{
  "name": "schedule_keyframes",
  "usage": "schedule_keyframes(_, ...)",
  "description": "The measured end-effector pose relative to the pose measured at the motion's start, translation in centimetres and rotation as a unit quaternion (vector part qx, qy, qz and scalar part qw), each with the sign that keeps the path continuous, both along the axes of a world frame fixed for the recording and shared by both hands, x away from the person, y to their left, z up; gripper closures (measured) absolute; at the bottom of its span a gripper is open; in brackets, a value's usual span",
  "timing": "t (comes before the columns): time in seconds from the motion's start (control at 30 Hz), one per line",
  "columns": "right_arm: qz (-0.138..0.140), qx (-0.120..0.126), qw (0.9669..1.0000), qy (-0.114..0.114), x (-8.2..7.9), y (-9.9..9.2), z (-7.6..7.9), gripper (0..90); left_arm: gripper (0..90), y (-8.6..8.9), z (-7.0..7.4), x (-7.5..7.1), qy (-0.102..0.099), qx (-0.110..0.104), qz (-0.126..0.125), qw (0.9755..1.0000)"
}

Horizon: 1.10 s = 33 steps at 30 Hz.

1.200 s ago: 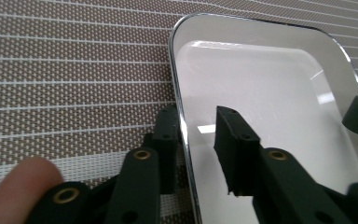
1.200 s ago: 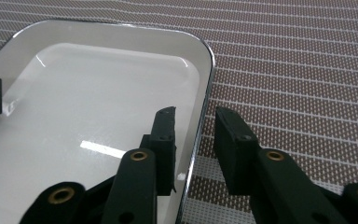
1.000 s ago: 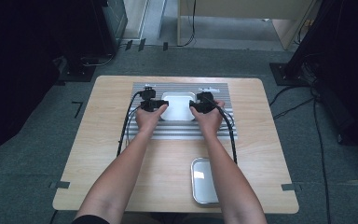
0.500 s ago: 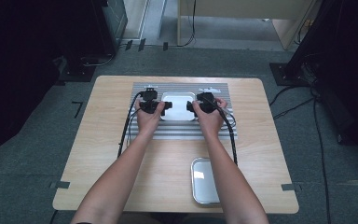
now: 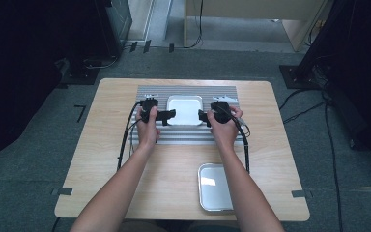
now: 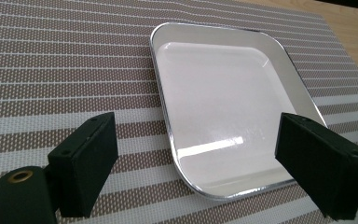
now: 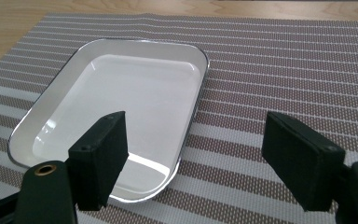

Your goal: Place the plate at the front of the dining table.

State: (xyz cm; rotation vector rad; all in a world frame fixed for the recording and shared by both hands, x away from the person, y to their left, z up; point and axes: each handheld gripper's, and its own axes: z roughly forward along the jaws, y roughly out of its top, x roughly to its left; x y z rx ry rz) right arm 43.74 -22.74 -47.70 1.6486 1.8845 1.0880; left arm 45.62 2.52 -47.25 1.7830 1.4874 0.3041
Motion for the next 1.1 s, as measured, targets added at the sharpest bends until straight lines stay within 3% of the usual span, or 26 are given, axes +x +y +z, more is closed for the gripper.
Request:
schedule_keyframes(0.13,0.002,-0.005,1.0,0.001,-0.8,-0.3,-0.1,22.8,13.0,0.0,0.1,-1.0,-0.009,0.018,-0.011,0.9997)
schedule_keyframes(0.43,0.007,-0.001,1.0,0.0,-2.5,-1.0,0.1,23.1,12.9,0.5,0.2,-2.9,-0.015,0.015,-0.018,0.9996)
schedule_keyframes(0.53,0.011,-0.002,0.9999,-0.001,-3.1,-1.1,0.3,23.2,12.9,0.9,0.3,-3.4,-0.023,0.034,-0.022,0.9989)
schedule_keyframes(0.7,0.019,-0.01,0.9998,-0.002,-4.0,-1.4,0.4,23.2,13.0,1.7,0.3,-4.5,-0.027,0.045,-0.027,0.9983)
schedule_keyframes(1.1,0.023,-0.021,0.9994,-0.015,-6.3,-2.5,0.8,24.5,12.9,3.8,0.3,-6.9,-0.036,0.037,-0.028,0.9983)
